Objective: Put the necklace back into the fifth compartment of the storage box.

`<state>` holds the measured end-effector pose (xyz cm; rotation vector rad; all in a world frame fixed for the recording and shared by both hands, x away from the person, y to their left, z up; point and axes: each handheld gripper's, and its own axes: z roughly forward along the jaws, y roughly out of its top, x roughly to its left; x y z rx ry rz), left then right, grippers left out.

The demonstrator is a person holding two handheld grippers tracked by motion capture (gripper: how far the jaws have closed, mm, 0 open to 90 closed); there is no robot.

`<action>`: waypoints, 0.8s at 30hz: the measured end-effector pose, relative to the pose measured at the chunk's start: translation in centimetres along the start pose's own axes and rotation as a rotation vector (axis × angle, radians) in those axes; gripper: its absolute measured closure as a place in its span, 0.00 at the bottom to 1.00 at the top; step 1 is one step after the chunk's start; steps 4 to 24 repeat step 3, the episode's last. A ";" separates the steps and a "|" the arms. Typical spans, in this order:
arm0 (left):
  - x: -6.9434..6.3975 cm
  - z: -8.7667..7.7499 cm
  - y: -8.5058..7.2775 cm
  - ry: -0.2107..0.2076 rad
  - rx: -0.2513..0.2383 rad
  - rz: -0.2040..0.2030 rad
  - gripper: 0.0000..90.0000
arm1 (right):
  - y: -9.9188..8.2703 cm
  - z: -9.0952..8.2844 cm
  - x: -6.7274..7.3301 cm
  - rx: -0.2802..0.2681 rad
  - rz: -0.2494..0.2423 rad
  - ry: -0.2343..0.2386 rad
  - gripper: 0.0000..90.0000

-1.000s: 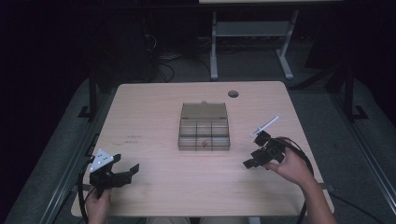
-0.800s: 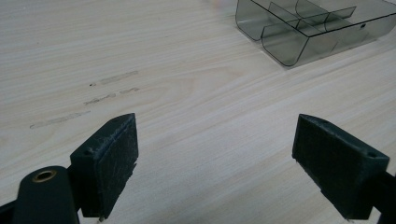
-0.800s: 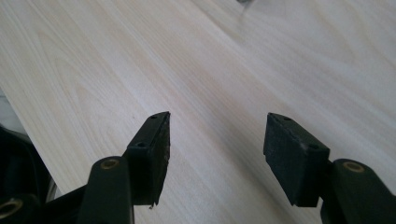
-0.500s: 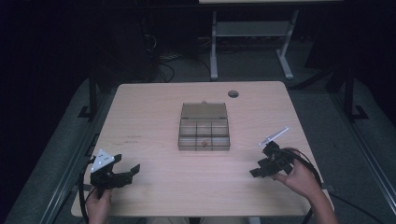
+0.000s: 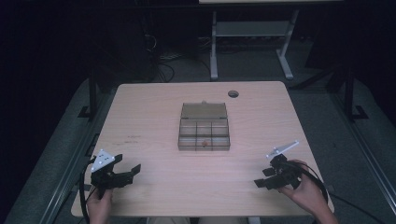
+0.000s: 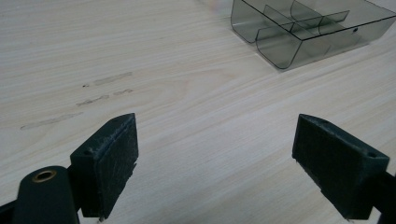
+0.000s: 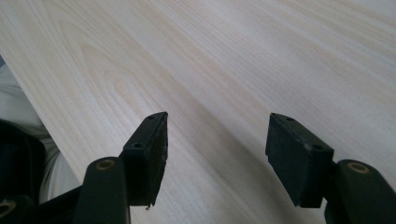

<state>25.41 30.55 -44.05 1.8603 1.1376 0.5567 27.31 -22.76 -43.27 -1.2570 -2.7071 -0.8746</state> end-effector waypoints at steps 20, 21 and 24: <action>-0.5 0.1 0.1 -0.008 0.000 0.013 0.16 | -1.1 0.1 0.2 -0.049 0.020 0.006 0.42; -0.5 0.1 0.1 -0.008 0.000 0.013 0.16 | -1.1 0.1 0.2 -0.049 0.020 0.006 0.42; -0.5 0.1 0.1 -0.008 0.000 0.013 0.16 | -1.1 0.1 0.2 -0.049 0.020 0.006 0.42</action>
